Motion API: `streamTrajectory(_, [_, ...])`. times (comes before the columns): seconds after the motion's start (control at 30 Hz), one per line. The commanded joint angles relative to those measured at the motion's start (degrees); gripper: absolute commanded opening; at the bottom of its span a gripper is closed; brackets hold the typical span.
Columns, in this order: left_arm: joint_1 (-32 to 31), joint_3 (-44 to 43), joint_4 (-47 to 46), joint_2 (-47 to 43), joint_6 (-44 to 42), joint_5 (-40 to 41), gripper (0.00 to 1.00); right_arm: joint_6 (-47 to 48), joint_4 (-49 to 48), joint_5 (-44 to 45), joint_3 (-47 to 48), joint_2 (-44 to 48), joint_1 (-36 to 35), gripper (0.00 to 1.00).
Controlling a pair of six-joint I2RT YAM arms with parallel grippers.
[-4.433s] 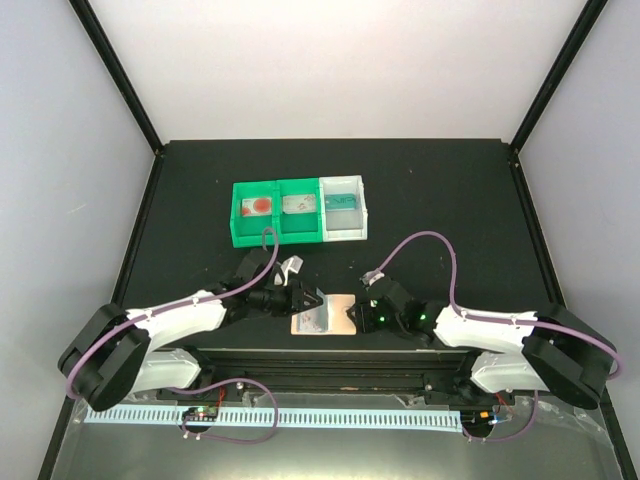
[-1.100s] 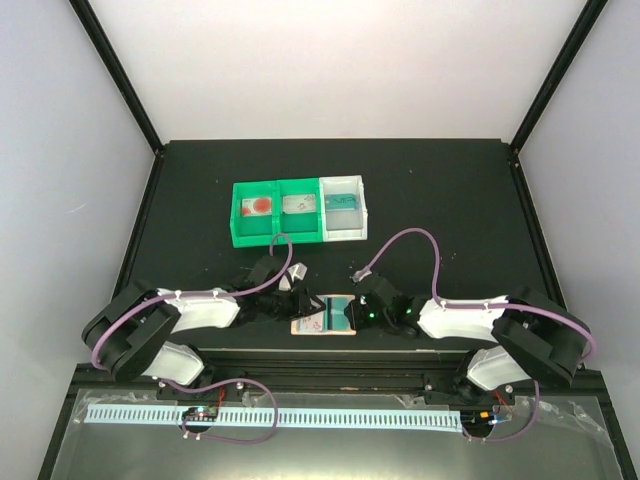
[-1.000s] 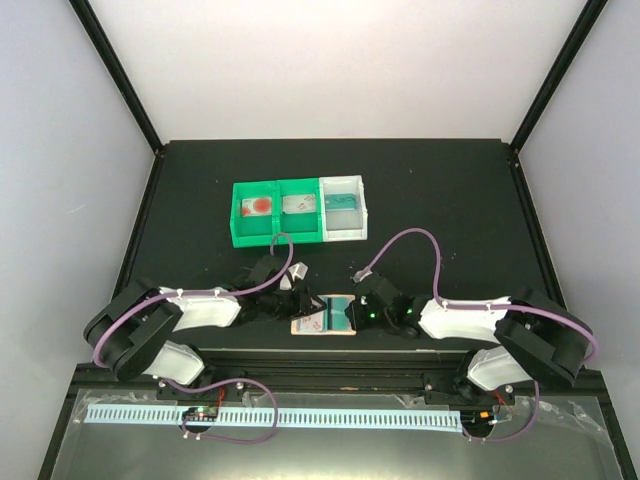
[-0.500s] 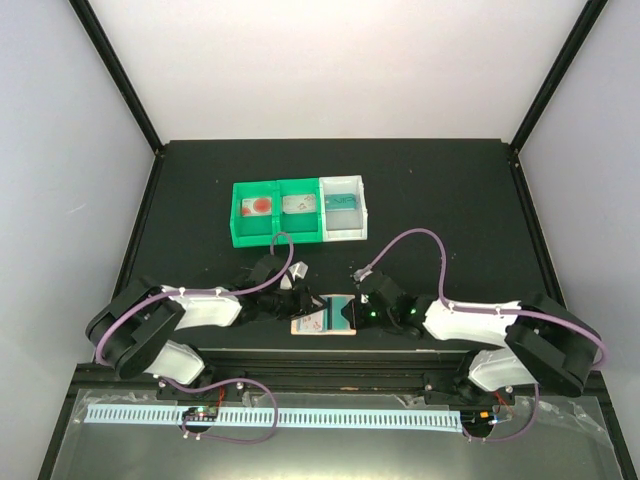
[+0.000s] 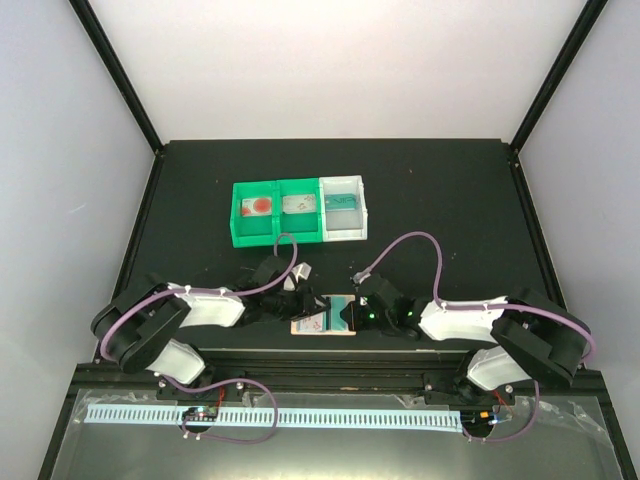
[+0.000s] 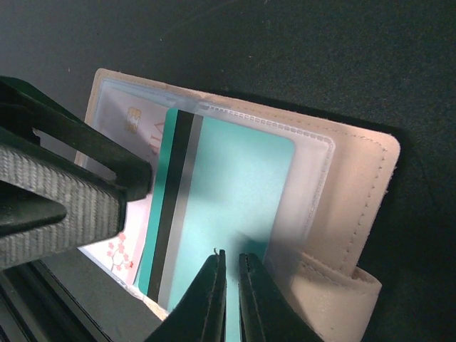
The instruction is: Take the credit cards out of the card holder
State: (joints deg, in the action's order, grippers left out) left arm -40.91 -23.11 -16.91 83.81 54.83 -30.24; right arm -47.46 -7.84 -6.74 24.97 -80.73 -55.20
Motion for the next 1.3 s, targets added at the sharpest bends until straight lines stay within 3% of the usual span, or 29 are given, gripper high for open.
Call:
streamTrajectory(0.0, [-1.64, -1.18, -2.77, 2.93, 1.48, 1.15, 0.39, -0.70, 2.99, 1.12, -2.03, -1.74, 0.19, 0.08])
streamTrajectory(0.43, [-1.99, -1.18, -5.76, 3.00, 3.00, 0.03, 0.21, -0.23, 2.47, 1.52, -2.64, -1.41, 0.20, 0.08])
streamTrajectory(0.87, [-3.05, -0.35, -11.28, 1.50, 7.30, -3.64, 0.20, -1.26, 0.07, 2.61, -4.51, 3.12, 0.18, 0.14])
streamTrajectory(1.27, [-3.57, -0.15, -14.65, 4.11, 8.39, -3.81, 0.21, -2.31, -0.10, 5.02, -7.43, 7.78, 0.18, 0.11])
